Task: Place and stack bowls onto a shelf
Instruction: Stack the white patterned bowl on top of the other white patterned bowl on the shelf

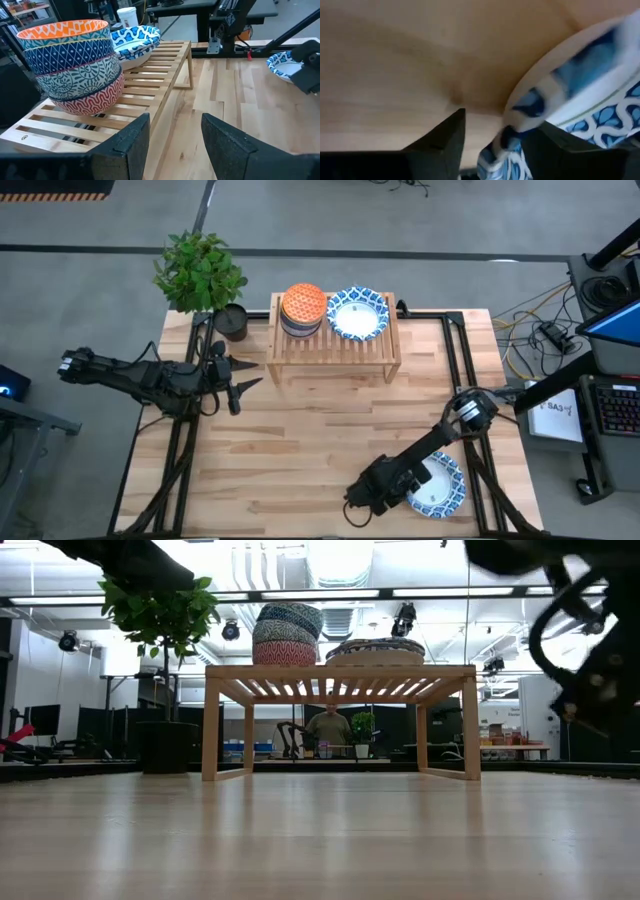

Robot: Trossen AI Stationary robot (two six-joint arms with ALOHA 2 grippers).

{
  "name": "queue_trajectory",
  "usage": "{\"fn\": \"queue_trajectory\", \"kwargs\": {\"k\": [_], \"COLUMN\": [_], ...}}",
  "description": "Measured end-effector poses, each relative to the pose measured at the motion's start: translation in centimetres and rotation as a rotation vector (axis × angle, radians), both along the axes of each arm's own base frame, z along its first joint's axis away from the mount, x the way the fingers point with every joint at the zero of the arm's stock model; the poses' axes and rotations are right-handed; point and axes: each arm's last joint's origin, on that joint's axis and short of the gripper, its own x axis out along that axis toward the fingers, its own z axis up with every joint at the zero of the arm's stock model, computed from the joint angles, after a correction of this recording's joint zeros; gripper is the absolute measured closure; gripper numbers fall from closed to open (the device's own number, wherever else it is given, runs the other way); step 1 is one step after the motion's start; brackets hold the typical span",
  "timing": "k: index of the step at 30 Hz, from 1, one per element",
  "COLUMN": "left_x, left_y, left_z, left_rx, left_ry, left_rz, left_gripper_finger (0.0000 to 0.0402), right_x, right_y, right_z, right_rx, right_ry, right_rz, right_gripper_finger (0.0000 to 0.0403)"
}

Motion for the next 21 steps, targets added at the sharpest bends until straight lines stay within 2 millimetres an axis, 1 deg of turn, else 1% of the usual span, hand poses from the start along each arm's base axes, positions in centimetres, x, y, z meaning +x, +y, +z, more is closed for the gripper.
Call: {"fn": "queue_trajectory", "kwargs": {"k": [2, 5, 8, 9, 12, 16, 21], "left_x": [0.0, 0.0, 0.0, 0.0, 0.0, 0.0, 0.0], "left_y": [0.0, 0.0, 0.0, 0.0, 0.0, 0.0, 0.0], "left_z": [0.0, 0.0, 0.0, 0.0, 0.0, 0.0, 0.1], "left_rx": [0.002, 0.008, 0.008, 0.008, 0.007, 0.008, 0.006], "left_ry": [0.0, 0.001, 0.0, 0.0, 0.0, 0.0, -0.006], "left_rz": [-0.001, -0.002, -0.002, -0.002, -0.002, -0.002, -0.002], "left_gripper_finger": [0.0239, 0.0239, 0.0239, 0.0239, 0.0239, 0.0239, 0.0239], "right_x": [0.4, 1.0, 1.7, 2.0, 3.3, 5.1, 6.9], "right_y": [-0.1, -0.5, -0.8, -0.9, -1.1, -1.4, -2.3], "right_z": [-0.2, 0.2, 1.1, 1.6, 3.5, 6.3, 11.1], "right_rx": [0.053, 0.08, 0.102, 0.114, 0.138, 0.111, 0.028], "right_ry": [0.011, -0.008, -0.038, -0.056, -0.141, -0.297, -0.524], "right_rz": [0.011, 0.01, -0.003, -0.002, 0.002, 0.05, 0.205], "right_gripper_finger": [0.0267, 0.0321, 0.0374, 0.0383, 0.0389, 0.039, 0.0391]}}
